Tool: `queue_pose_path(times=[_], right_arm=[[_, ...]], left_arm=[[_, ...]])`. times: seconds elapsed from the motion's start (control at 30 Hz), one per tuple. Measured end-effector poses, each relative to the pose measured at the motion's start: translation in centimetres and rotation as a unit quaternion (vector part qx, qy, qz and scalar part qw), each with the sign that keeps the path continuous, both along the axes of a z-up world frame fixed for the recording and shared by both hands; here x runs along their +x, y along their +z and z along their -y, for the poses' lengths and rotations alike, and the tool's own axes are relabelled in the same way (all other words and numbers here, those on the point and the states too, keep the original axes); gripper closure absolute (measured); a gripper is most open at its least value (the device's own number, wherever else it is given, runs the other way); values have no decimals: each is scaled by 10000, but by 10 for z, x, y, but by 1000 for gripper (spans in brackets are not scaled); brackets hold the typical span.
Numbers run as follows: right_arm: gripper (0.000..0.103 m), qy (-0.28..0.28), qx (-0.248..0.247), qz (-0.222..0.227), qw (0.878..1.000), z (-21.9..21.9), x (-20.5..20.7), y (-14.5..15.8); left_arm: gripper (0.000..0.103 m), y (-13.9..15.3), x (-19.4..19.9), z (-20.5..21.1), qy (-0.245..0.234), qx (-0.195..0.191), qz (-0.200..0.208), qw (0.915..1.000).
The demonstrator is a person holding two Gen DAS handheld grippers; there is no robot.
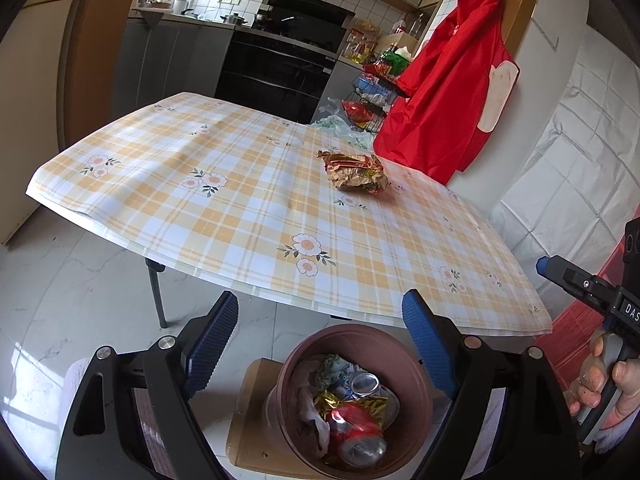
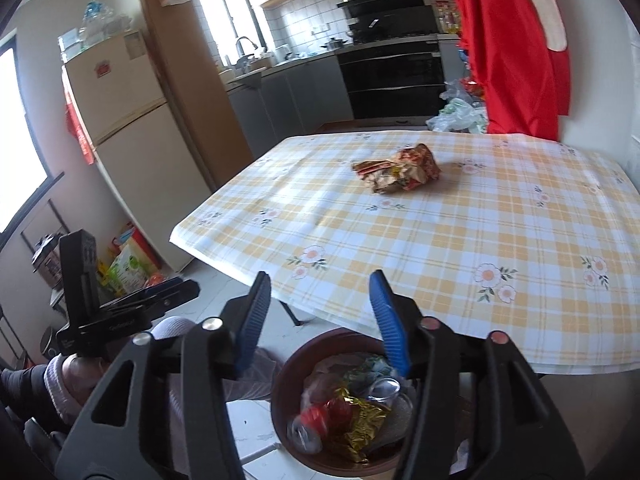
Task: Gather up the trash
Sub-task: 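Reach the left tool to the brown paper wrapper and grasp it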
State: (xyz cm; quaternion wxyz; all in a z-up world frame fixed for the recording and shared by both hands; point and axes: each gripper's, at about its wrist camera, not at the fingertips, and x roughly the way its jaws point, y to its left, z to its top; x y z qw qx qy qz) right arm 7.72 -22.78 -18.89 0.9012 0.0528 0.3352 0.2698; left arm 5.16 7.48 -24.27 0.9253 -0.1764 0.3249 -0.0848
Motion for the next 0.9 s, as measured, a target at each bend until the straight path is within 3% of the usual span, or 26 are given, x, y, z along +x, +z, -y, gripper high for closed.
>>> queue_pose_path(times=[0.23,0.4,0.5,0.67,0.8,0.9], right_arm=[[25,-442,-63,-86,9990,20,17,-14],[21,-747,-161,-128,9970,39,41,-25],[20,-879,-179,-148,9959,51,56,-31],[20,-1086,-185,-241,9936,73,93,-44],[20,-1203,-191,-328,9920,87,121,-53],[20,-1272,-253,-373,9909,98,141,-59]], left_arm=[[21,-8,19,8,-144,209,-145,9996],[21,3,57,27,-509,683,34,9964],[21,14,95,47,-835,1146,248,9896],[21,16,177,90,-1483,2088,504,9653],[21,0,251,125,-1944,2962,511,9338],[21,-14,292,140,-2172,3175,459,9219]])
